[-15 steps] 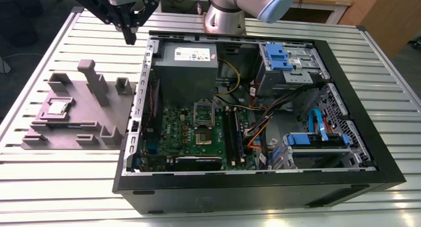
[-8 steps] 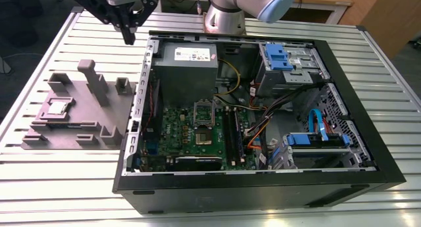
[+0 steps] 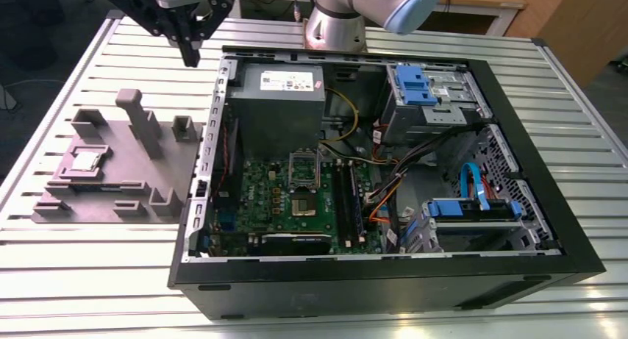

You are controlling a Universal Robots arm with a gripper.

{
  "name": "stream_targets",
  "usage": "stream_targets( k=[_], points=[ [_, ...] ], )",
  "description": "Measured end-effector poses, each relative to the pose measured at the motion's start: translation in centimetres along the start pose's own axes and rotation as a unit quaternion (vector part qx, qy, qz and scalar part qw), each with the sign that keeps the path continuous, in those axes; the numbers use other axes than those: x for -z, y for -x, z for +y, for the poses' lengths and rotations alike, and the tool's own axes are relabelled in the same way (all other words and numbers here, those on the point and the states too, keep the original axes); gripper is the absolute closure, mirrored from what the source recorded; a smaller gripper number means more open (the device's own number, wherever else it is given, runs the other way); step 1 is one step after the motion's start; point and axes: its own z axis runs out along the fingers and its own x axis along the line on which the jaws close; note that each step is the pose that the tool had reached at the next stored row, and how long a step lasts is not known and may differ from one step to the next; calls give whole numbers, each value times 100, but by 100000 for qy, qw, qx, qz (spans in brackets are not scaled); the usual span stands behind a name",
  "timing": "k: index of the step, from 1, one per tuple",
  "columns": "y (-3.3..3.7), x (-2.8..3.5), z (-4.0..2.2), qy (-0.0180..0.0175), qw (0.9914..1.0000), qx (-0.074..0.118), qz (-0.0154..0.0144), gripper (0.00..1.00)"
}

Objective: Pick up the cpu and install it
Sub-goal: 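Reach for the cpu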

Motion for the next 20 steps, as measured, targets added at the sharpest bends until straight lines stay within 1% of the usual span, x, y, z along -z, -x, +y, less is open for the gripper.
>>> stream_targets(
  k=[20],
  points=[
    [-68, -10, -6, -2, 100000, -5, 1, 90]
  ],
)
